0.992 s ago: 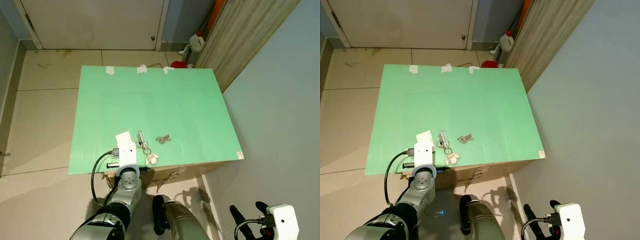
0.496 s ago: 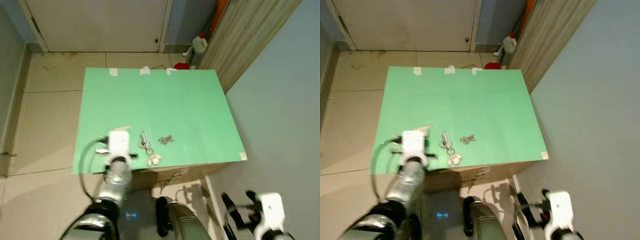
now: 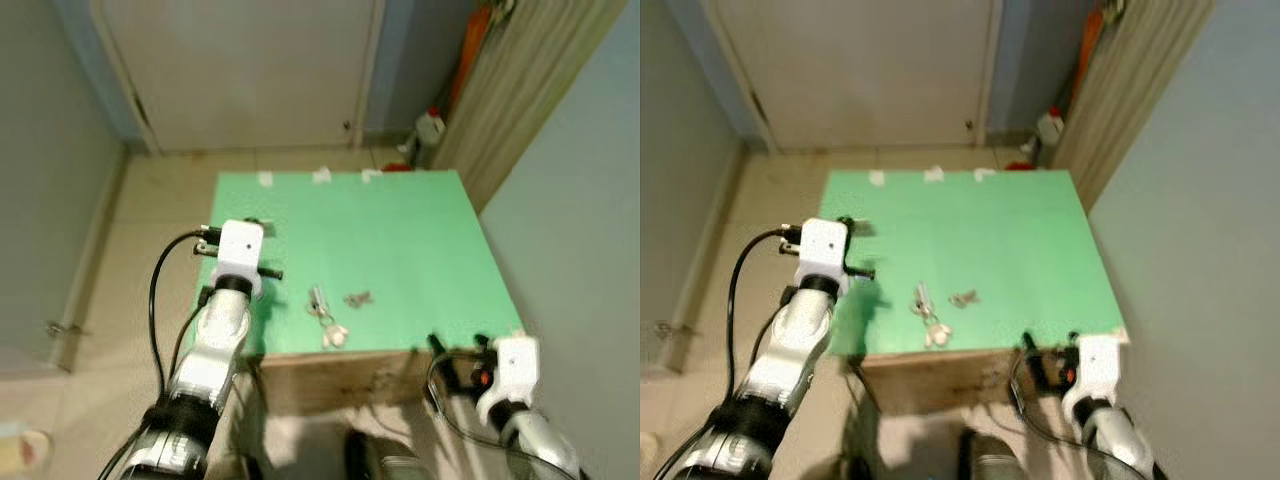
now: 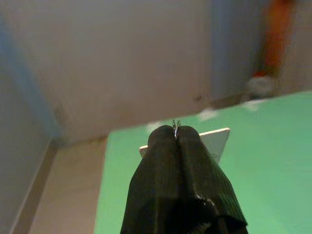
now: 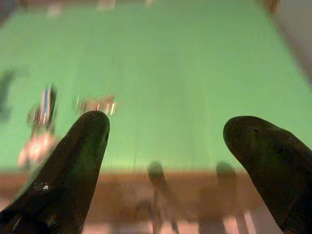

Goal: Hang keys on a hook

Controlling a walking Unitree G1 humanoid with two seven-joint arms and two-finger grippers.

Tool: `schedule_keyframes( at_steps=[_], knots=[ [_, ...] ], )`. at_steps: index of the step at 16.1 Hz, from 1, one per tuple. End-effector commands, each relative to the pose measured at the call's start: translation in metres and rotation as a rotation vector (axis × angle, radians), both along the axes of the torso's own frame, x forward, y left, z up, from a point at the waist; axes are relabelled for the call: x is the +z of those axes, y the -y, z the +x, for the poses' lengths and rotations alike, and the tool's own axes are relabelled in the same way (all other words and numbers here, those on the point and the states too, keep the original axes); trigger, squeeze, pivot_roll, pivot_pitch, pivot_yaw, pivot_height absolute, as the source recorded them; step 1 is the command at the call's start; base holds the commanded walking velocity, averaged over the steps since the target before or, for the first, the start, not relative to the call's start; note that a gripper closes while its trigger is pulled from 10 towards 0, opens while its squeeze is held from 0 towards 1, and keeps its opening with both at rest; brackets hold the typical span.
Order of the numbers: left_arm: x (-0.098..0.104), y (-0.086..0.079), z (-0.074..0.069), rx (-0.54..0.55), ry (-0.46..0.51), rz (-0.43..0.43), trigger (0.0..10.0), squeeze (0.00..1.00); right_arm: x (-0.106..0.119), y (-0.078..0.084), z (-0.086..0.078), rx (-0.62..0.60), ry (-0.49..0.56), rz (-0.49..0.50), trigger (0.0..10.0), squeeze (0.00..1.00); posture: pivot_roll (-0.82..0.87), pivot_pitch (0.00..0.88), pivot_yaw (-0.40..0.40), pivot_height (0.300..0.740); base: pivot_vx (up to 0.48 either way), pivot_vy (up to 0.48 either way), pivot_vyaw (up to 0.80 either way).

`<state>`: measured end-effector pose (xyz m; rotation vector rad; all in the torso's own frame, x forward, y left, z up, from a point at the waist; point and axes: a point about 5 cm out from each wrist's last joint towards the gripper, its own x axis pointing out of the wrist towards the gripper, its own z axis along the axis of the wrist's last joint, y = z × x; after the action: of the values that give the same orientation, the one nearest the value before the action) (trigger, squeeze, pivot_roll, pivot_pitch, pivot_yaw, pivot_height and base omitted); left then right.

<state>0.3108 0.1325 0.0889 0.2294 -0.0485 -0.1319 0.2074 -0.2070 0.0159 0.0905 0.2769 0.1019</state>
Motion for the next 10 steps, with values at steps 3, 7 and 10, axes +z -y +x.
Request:
schedule_keyframes(
  at_steps=[3,7,10],
  knots=[
    [0.003,0.005,-0.009,-0.117,-0.015,-0.029,0.0,0.0,0.02,0.004,0.011,-0.063,0.099,0.001,10.0,0.0,-0.14,0.0,0.007,0.74,0.0,0.0,0.0],
    [0.007,-0.005,-0.04,-0.22,-0.022,-0.02,0.0,0.0,0.037,0.0,-0.009,-0.132,0.175,0.001,10.0,0.0,-0.12,0.0,0.016,0.74,0.0,0.0,0.0],
    [-0.009,-0.009,-0.063,-0.246,-0.076,-0.017,0.0,0.0,0.036,0.004,-0.031,-0.13,0.166,-0.067,10.0,0.0,-0.13,0.0,0.013,0.74,0.0,0.0,0.0]
  ],
)
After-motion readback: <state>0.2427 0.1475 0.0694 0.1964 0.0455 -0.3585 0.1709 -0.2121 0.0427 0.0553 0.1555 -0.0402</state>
